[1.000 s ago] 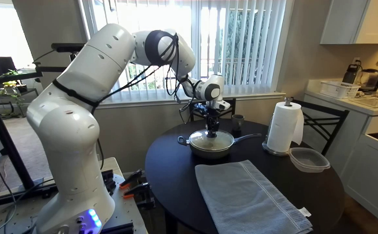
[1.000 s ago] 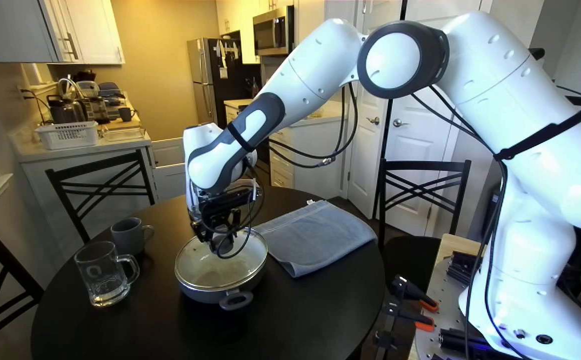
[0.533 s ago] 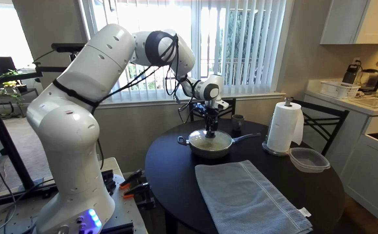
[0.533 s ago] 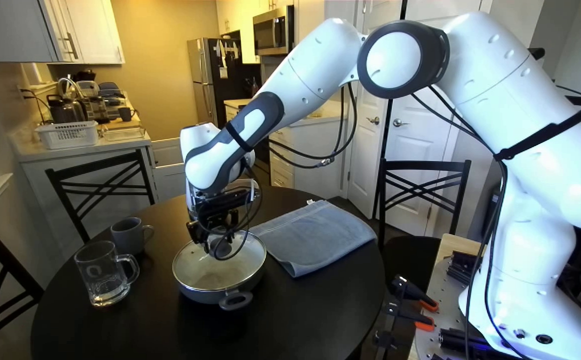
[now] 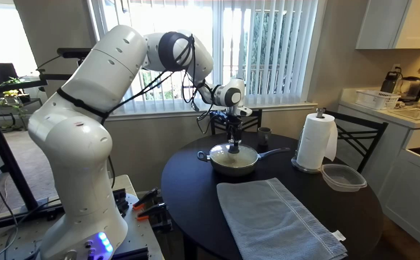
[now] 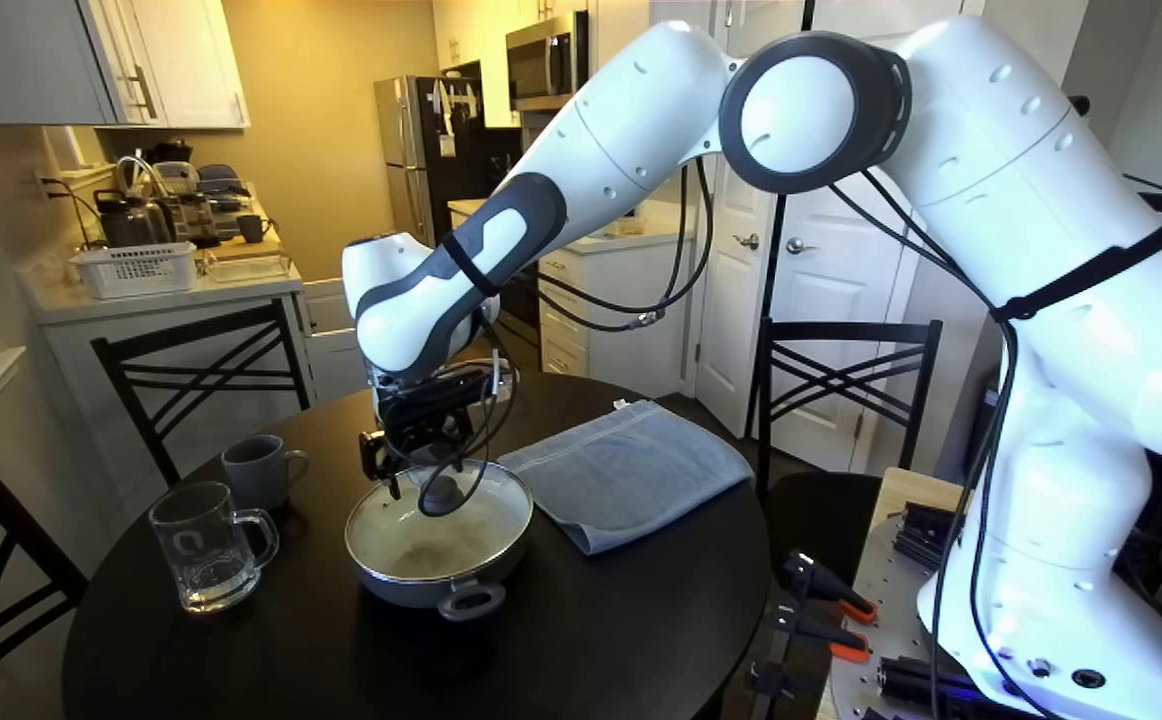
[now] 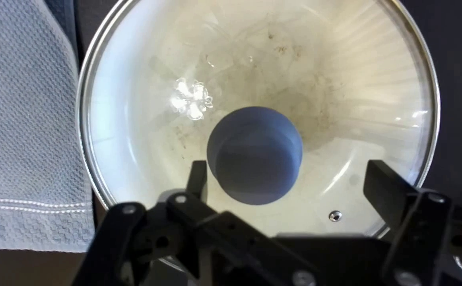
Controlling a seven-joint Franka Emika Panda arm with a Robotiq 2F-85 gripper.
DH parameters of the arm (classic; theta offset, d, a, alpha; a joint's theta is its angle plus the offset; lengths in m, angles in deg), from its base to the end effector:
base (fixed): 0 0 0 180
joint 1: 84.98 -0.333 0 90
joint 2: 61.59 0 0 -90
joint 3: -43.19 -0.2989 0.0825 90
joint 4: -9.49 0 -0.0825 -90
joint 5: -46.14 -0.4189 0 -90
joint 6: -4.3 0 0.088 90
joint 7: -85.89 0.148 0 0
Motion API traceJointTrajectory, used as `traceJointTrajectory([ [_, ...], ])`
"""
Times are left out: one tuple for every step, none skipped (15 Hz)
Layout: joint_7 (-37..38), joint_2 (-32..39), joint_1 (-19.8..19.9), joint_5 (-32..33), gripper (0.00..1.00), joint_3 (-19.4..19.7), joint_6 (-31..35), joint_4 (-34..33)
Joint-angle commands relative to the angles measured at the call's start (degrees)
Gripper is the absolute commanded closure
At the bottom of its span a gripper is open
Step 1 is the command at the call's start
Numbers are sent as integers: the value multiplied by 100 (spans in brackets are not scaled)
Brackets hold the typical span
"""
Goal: Put the lid on the pot
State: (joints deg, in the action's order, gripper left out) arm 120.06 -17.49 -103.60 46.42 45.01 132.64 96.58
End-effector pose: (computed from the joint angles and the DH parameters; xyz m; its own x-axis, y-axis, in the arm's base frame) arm 0.6864 0.2088 0.1245 0.9573 -0.2880 -0.0265 -0.2865 -0.9568 0.0491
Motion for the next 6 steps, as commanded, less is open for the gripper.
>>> traceJointTrajectory([
  [63, -20, -3, 60, 0, -13, -47, -17],
  [72, -30, -9, 64, 0, -13, -52, -23],
  [72, -25, -10, 63, 0, -14, -52, -23],
  [72, -16, -8, 63, 0, -14, -50, -23],
  [71, -7, -6, 62, 0, -13, -50, -23],
  [71, -3, -6, 62, 0, -13, -50, -23],
])
